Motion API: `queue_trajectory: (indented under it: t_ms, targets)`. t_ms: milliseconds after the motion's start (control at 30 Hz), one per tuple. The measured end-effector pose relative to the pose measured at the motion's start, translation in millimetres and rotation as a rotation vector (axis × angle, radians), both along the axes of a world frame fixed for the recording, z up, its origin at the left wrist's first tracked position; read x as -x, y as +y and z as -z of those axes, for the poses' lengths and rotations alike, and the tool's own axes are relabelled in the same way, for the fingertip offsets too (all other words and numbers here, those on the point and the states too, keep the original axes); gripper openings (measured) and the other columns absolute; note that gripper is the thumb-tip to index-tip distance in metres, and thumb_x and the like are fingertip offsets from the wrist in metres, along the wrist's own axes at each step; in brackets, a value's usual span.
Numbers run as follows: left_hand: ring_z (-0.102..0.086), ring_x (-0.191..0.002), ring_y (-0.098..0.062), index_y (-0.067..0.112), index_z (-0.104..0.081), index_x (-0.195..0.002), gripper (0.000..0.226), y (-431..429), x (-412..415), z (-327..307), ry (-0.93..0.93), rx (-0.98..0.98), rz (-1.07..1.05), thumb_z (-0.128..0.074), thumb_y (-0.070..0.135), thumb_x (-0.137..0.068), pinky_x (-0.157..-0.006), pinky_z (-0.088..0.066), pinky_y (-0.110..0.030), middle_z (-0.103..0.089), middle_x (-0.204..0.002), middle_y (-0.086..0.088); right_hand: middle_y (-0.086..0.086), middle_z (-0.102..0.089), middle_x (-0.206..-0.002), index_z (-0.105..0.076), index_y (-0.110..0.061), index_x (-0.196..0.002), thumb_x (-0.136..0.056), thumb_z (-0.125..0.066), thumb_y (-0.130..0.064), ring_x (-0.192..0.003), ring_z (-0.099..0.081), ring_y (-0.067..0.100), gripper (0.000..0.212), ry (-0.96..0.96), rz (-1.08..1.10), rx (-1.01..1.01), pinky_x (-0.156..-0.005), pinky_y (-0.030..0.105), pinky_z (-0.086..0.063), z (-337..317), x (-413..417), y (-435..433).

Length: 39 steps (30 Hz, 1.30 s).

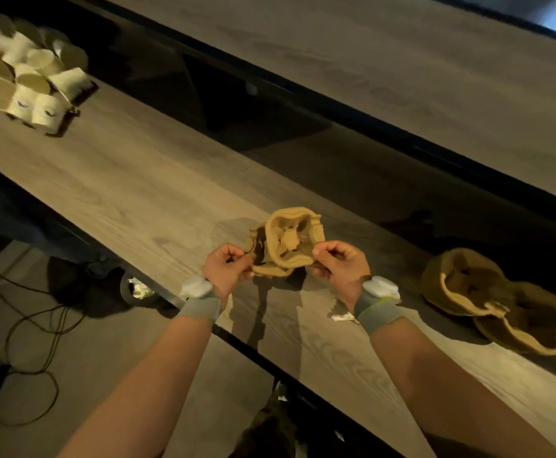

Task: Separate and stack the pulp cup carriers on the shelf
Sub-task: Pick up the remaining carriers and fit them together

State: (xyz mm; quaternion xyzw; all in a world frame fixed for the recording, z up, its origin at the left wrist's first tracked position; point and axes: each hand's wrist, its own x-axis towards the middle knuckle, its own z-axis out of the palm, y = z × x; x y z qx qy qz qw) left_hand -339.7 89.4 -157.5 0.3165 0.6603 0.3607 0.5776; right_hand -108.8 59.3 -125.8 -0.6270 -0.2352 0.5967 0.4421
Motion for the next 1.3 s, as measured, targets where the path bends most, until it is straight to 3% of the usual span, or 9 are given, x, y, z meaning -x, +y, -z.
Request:
queue_trajectory:
  t_ms: [167, 267, 533, 733, 967, 1167, 1300]
  targets:
    - [-0.068, -0.063, -0.015, 0.010, -0.047, -0.085, 0.027, -5.9, -9.0, 8.2, -0.115, 0.007, -0.144, -0.072, -0.001, -0.083, -0.060, -0.060, -0.029, -0.054, -0.064, -0.003, 0.006, -0.068, -0.071, -0.071, -0.010, -0.086, -0.090, -0.066, 0.000, -0.056, -0.065, 0.011, 0.012, -0.051, 0.020, -0.058, -0.056, 0.023, -0.057, -2.4, 3.3, 9.9]
    - [-0.073, -0.071, -0.020, 0.010, -0.051, -0.090, 0.019, -12.9, -14.7, 10.3, -0.189, 0.058, -0.078, -0.068, 0.002, -0.087, -0.065, -0.061, -0.032, -0.066, -0.074, -0.008, 0.004, -0.069, -0.067, -0.071, -0.011, -0.086, -0.090, -0.066, -0.001, -0.058, -0.064, 0.014, 0.011, -0.042, 0.034, -0.079, -0.055, 0.024, -0.056, -4.9, 2.4, 9.3]
    - [-0.067, -0.061, -0.017, 0.008, -0.061, -0.081, 0.011, -16.2, -10.1, 9.6, -0.204, 0.170, -0.021, -0.064, 0.006, -0.091, -0.056, -0.059, -0.026, -0.063, -0.073, -0.012, 0.009, -0.067, -0.076, -0.070, -0.007, -0.090, -0.091, -0.063, 0.001, -0.064, -0.063, 0.015, 0.010, -0.018, 0.080, -0.090, -0.057, 0.023, -0.057, -10.9, -3.6, 10.8]
    - [-0.064, -0.057, -0.013, 0.006, -0.060, -0.077, 0.015, -7.7, -17.1, 1.1, -0.368, 0.189, -0.056, -0.062, 0.006, -0.092, -0.054, -0.057, -0.024, -0.062, -0.061, -0.005, 0.010, -0.067, -0.081, -0.069, -0.007, -0.092, -0.092, -0.062, 0.000, -0.071, -0.063, 0.018, 0.010, 0.049, 0.111, -0.098, -0.060, 0.025, -0.056, -14.8, -9.4, 11.6]
    - [-0.060, -0.052, -0.014, 0.002, -0.059, -0.080, 0.012, -4.8, -17.0, 3.5, -0.201, 0.223, -0.067, -0.059, 0.004, -0.093, -0.050, -0.057, -0.026, -0.054, -0.066, -0.011, 0.007, -0.067, -0.078, -0.069, -0.008, -0.090, -0.092, -0.061, 0.001, -0.067, -0.064, 0.014, 0.012, 0.076, 0.159, -0.092, -0.059, 0.023, -0.056, -16.8, -23.0, 1.3]
    - [-0.067, -0.056, -0.016, 0.003, -0.055, -0.078, 0.015, -14.7, -37.4, 6.9, -0.252, 0.244, -0.274, -0.057, 0.001, -0.093, -0.054, -0.060, -0.028, -0.060, -0.065, -0.013, 0.007, -0.066, -0.076, -0.069, -0.007, -0.090, -0.092, -0.060, 0.001, -0.066, -0.063, 0.015, 0.013, 0.048, 0.191, -0.060, -0.059, 0.024, -0.056, -11.9, -33.2, -14.6]
    - [-0.063, -0.067, -0.022, 0.005, -0.052, -0.081, 0.014, -21.3, -53.2, 13.4, -0.205, 0.271, -0.281, -0.054, -0.002, -0.092, -0.056, -0.060, -0.029, -0.055, -0.072, -0.015, 0.002, -0.068, -0.071, -0.070, -0.008, -0.088, -0.092, -0.060, 0.001, -0.065, -0.064, 0.013, 0.014, 0.068, 0.206, -0.057, -0.058, 0.024, -0.056, -9.7, -38.2, -25.2]
